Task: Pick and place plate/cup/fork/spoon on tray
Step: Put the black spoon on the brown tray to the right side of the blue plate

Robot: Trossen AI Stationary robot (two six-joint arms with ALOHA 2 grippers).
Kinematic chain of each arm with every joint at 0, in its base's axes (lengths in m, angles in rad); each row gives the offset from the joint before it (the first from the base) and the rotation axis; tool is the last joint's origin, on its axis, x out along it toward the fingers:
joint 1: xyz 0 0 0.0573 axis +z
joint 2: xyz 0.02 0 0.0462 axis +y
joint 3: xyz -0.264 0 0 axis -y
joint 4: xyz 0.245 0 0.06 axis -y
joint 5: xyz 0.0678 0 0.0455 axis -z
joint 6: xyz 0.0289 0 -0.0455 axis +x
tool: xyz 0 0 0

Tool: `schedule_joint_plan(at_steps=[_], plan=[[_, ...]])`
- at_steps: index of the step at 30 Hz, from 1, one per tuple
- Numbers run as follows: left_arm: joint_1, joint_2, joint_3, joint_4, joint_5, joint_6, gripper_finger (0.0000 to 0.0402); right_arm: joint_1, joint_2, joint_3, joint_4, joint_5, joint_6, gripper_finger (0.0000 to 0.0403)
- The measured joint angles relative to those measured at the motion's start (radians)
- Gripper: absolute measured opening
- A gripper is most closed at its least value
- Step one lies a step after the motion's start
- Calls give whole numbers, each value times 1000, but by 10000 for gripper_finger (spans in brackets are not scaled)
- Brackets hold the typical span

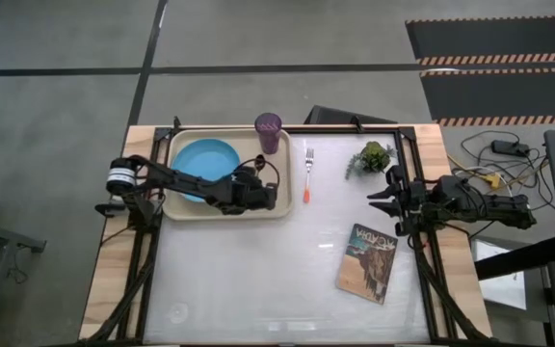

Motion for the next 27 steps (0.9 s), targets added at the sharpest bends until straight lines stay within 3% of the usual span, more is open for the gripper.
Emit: schedule_joint_plan(at_steps=[22, 27], plan=[[72, 83, -18, 4, 37, -47, 0, 0, -1, 0, -2, -1, 0, 63], [78, 83, -18, 3, 39, -48, 16, 0, -1, 0, -2, -1, -1, 63]])
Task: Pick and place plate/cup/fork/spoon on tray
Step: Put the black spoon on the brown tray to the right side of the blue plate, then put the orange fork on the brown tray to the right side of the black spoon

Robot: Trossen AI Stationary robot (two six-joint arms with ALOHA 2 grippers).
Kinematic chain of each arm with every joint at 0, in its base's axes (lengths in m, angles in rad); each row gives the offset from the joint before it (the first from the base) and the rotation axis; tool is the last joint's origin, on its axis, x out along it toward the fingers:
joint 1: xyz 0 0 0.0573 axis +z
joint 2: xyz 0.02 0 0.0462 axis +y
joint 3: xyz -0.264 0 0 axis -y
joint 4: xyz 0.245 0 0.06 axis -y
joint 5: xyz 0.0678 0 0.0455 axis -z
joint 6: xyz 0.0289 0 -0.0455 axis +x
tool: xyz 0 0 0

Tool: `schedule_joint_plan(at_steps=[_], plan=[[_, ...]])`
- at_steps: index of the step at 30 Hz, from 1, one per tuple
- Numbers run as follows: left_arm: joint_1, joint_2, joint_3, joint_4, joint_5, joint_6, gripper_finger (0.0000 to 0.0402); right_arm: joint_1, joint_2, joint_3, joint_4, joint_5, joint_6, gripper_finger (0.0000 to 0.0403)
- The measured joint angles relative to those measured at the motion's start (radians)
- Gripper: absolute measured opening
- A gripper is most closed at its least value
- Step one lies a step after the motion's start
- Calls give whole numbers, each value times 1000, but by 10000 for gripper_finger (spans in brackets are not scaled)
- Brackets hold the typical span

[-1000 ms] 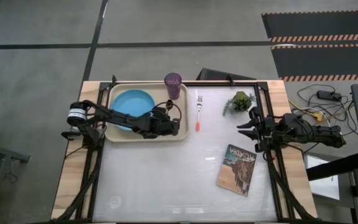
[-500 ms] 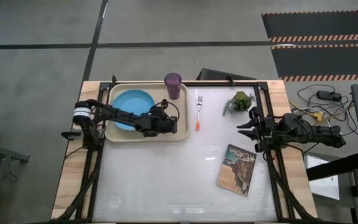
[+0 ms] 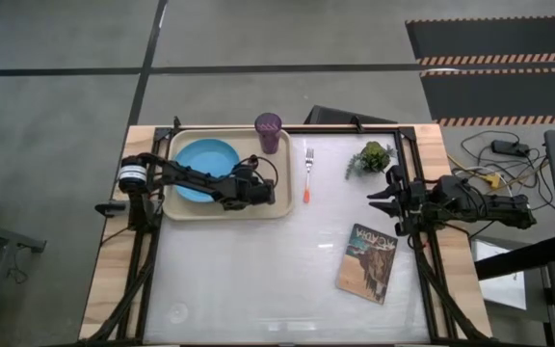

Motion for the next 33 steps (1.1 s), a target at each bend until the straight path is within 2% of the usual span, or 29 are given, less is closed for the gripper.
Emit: schedule_joint_plan(at_steps=[9, 20, 26, 33], plan=[[6, 0, 0, 1, 6, -2, 44, 0, 0, 0, -2, 0, 0, 63], [-9, -46, 0, 7, 12, 39, 48, 0, 0, 0, -22, 0, 1, 63], [-53, -132, 0, 25, 12, 155, 48, 0, 0, 0, -20, 5, 1, 63], [-133, -237, 10, 168, 13, 511, 48, 0, 1, 0, -20, 74, 43, 63]])
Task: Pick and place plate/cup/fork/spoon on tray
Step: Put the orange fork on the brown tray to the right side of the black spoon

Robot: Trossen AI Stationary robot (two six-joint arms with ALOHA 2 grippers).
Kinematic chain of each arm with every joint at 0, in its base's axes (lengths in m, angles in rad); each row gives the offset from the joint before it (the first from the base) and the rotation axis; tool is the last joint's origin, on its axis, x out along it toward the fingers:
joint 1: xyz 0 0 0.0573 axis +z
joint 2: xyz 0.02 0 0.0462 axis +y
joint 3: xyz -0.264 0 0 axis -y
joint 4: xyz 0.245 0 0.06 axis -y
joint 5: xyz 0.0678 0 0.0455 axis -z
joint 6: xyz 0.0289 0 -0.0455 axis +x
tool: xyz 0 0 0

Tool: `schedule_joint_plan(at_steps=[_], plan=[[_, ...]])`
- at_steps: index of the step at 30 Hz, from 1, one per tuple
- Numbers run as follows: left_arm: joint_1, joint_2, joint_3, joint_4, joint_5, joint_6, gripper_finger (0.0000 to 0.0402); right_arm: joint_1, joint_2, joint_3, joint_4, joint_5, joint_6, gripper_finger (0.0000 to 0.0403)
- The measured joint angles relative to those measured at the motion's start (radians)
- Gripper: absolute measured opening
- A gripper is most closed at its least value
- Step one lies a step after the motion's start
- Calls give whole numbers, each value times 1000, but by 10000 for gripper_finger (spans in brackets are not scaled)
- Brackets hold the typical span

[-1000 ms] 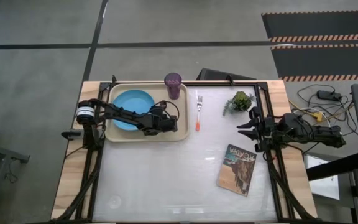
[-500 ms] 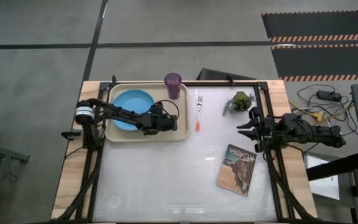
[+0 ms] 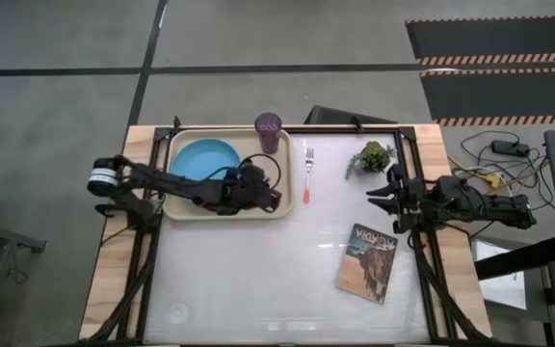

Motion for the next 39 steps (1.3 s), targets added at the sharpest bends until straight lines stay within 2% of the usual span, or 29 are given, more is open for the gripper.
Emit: schedule_joint_plan(at_steps=[7, 10, 14, 16, 20, 24, 27, 32, 35, 39], plan=[[-67, -120, -3, 120, 35, 378, 48, 0, 1, 0, 28, 25, 59, 63], [-80, -163, -7, 117, 113, 512, 48, 0, 2, 0, 63, 28, 89, 63], [-86, -206, -23, 131, 288, 700, 48, 0, 18, 0, 140, 3, 105, 63], [-87, -229, -63, 182, 354, 767, 48, 1, 37, 0, 178, -34, 112, 63], [-87, -313, -198, 391, 470, 887, 48, 5, 109, 0, 279, -50, 147, 63], [-86, -430, -327, 503, 492, 949, 48, 5, 222, 1, 437, -47, 149, 63], [-84, -535, -393, 527, 492, 986, 48, 5, 317, 20, 531, 1, 152, 63], [-84, -703, -460, 530, 491, 1064, 48, 5, 473, 96, 537, 131, 203, 63], [-84, -790, -483, 531, 489, 1122, 48, 5, 564, 163, 512, 218, 256, 63], [-84, -889, -520, 531, 489, 1166, 48, 5, 678, 278, 396, 293, 346, 63]])
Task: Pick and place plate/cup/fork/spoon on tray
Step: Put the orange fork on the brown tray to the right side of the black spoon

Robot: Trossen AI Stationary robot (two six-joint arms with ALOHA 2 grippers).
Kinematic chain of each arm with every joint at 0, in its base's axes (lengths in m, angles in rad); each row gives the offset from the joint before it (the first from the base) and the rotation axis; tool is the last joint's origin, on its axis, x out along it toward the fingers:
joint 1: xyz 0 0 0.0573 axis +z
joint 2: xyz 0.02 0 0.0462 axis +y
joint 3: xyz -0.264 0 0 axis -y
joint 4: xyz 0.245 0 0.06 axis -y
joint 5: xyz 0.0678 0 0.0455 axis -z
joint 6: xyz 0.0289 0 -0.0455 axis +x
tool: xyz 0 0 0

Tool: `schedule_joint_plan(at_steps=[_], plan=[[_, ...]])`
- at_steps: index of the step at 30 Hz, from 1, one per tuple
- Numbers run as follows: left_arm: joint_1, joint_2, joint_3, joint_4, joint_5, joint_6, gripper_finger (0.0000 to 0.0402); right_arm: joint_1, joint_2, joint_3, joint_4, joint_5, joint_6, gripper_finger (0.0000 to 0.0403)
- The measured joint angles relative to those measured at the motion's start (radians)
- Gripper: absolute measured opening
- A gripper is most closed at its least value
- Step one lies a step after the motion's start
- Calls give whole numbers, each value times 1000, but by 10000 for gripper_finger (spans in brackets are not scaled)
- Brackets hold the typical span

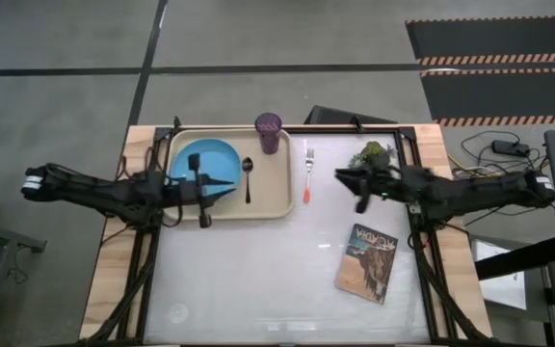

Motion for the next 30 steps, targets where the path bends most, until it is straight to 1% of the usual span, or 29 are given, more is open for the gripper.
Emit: schedule_joint_plan(at_steps=[7, 10, 12, 14, 18, 22, 27, 30], plan=[[0, -125, -107, -6, 0, 1, 48, 0, 199, 210, -310, 101, 205, 63], [0, -166, -141, -2, 0, 23, 47, -5, 291, 285, -415, 106, 293, 63], [0, -194, -162, -3, 0, 55, 47, -14, 343, 328, -440, 105, 333, 63], [0, -215, -175, -3, 0, 61, 47, -34, 397, 374, -447, 102, 358, 63], [0, -245, -184, -2, 0, 63, 47, -81, 512, 466, -552, 100, 387, 63], [0, -266, -199, -2, -1, 80, 47, -130, 620, 572, -687, 95, 414, 63], [0, -288, -215, 2, -1, 87, 47, -178, 758, 692, -900, 93, 459, 63], [0, -301, -221, 4, -1, 88, 47, -207, 830, 744, -960, 70, 466, 63]])
